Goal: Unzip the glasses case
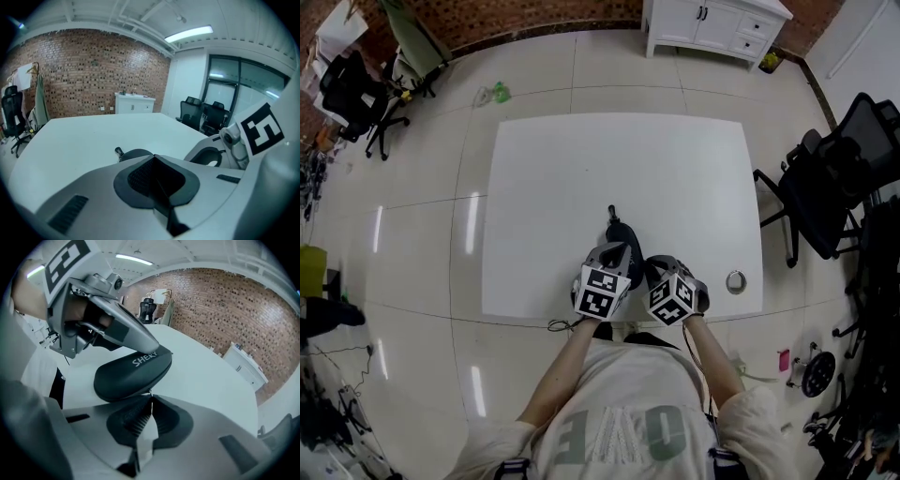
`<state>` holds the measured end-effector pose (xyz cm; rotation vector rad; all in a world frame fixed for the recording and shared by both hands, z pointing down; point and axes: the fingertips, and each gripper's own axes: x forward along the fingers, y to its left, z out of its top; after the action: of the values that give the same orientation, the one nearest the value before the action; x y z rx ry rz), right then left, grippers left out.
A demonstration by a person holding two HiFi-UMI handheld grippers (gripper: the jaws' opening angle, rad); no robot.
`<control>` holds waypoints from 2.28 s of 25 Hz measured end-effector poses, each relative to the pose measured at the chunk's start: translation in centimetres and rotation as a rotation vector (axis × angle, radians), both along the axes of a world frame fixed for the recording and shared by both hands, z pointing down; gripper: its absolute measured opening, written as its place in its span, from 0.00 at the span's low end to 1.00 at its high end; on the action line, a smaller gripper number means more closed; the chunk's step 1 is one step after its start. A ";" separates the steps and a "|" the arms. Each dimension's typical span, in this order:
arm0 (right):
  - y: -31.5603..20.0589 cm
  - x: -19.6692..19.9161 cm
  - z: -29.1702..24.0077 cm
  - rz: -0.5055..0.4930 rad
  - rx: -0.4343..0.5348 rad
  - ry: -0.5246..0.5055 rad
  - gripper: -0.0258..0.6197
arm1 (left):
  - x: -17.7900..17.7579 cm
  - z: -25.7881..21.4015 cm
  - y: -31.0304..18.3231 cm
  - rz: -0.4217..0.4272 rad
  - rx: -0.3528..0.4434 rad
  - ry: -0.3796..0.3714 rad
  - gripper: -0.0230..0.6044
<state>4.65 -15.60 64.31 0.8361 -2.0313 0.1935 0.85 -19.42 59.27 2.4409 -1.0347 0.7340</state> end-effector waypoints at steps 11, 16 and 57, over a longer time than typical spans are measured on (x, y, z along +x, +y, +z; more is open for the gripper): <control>-6.6 -0.9 0.4 -0.157 0.046 0.060 0.04 | 0.1 0.2 -0.3 0.002 -0.038 0.047 0.02; -7.2 -1.1 0.4 -0.143 0.061 0.069 0.04 | 0.0 0.1 -0.5 -0.002 -0.078 0.051 0.02; 4.7 -1.8 -0.3 0.176 -0.044 -0.137 0.04 | 0.9 -0.4 0.9 -0.019 0.039 -0.030 0.02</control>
<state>2.88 -10.92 64.02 0.9980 -2.0720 0.4025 1.71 -18.50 58.89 2.4567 -1.0916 0.7530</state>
